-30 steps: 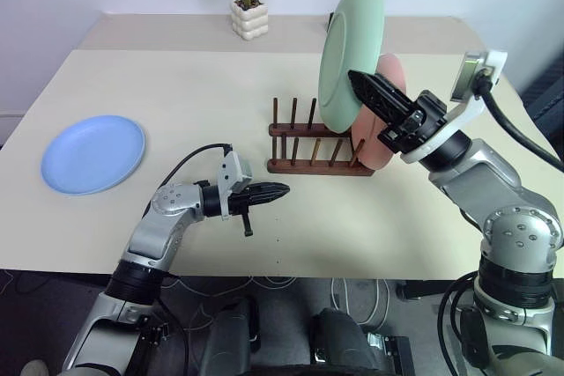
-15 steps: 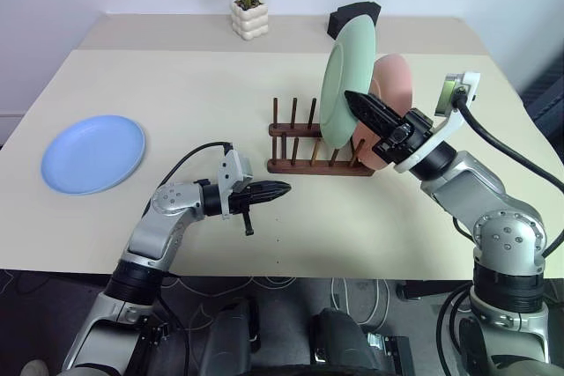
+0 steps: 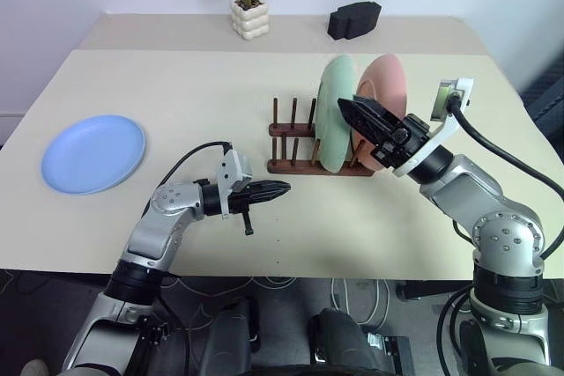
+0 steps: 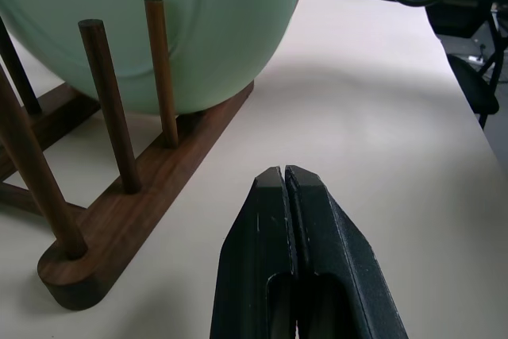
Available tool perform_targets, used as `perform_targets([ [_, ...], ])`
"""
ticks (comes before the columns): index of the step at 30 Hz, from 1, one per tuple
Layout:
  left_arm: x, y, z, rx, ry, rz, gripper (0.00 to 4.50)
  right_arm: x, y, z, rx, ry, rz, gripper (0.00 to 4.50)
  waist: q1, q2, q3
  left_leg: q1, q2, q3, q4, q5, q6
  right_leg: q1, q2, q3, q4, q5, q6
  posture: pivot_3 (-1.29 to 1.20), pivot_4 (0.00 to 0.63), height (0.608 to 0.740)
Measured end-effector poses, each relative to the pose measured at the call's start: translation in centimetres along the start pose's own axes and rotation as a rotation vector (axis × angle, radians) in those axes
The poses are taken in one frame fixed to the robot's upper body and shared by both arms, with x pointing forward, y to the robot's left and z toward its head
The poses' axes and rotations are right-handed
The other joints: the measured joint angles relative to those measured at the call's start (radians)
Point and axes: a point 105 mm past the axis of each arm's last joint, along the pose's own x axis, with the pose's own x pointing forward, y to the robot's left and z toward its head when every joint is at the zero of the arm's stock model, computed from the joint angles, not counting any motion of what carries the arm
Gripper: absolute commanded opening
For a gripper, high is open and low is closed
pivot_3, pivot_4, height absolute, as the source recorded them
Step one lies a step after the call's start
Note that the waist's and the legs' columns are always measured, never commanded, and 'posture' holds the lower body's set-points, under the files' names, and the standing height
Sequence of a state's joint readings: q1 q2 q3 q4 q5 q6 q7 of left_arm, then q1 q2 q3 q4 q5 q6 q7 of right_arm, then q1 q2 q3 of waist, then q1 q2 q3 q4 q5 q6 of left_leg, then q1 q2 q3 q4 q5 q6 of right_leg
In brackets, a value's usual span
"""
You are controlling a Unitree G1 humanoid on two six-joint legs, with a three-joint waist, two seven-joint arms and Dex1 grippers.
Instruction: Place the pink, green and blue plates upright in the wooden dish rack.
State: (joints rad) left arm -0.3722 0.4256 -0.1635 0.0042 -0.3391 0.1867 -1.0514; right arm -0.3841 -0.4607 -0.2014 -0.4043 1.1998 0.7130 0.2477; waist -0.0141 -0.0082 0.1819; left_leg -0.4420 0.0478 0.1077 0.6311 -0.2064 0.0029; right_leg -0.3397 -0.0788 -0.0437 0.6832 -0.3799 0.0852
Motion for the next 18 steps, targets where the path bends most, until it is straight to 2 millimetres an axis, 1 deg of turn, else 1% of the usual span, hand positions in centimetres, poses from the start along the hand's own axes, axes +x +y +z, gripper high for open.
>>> perform_targets([
  [1, 0.0, 0.0, 0.0, 0.000, 0.000, 0.000, 0.00, 0.0, 0.0, 0.0, -0.003, 0.001, -0.002, 4.42, 0.000, 0.000, 0.000, 0.000, 0.000, 0.000, 0.000, 0.000, 0.000, 0.000, 0.000, 0.000, 0.000, 0.000, 0.000, 0.00, 0.150, 0.732],
  [6, 0.0, 0.0, 0.0, 0.000, 0.000, -0.004, 0.00, 0.1, -0.1, 0.3, -0.036, 0.000, -0.012, 4.42, 0.000, 0.000, 0.000, 0.000, 0.000, 0.000, 0.000, 0.000, 0.000, 0.000, 0.000, 0.000, 0.000, 0.000, 0.000, 0.00, 0.150, 0.732],
  [10, 0.0, -0.1, 0.0, 0.000, -0.001, -0.009, 0.00, 0.5, 0.2, 1.5, -0.095, -0.011, -0.006, 4.42, 0.000, 0.000, 0.000, 0.000, 0.000, 0.000, 0.000, 0.000, 0.000, 0.000, 0.000, 0.000, 0.000, 0.000, 0.000, 0.00, 0.150, 0.732],
  [15, 0.0, -0.1, 0.0, -0.001, -0.003, -0.005, 0.00, 1.2, 2.0, 3.7, -0.216, -0.040, 0.043, 4.42, 0.000, 0.000, 0.000, 0.000, 0.000, 0.000, 0.000, 0.000, 0.000, 0.000, 0.000, 0.000, 0.000, 0.000, 0.000, 0.00, 0.150, 0.732],
  [17, -0.1, 0.3, 0.2, -0.007, -0.011, 0.024, 0.00, 1.3, 2.8, 4.4, -0.300, -0.034, 0.067, 4.42, 0.000, 0.000, 0.000, 0.000, 0.000, 0.000, 0.000, 0.000, 0.000, -0.001, 0.000, 0.000, 0.000, 0.000, 0.000, 0.00, 0.150, 0.732],
  [18, -0.4, 0.8, 0.4, -0.019, -0.025, 0.049, 0.26, 1.4, 3.3, 4.8, -0.363, -0.021, 0.083, 4.48, 0.000, 0.000, 0.000, 0.000, 0.000, 0.000, 0.000, 0.000, 0.000, -0.001, 0.000, 0.000, 0.000, 0.000, 0.000, 0.00, 0.150, 0.732],
])
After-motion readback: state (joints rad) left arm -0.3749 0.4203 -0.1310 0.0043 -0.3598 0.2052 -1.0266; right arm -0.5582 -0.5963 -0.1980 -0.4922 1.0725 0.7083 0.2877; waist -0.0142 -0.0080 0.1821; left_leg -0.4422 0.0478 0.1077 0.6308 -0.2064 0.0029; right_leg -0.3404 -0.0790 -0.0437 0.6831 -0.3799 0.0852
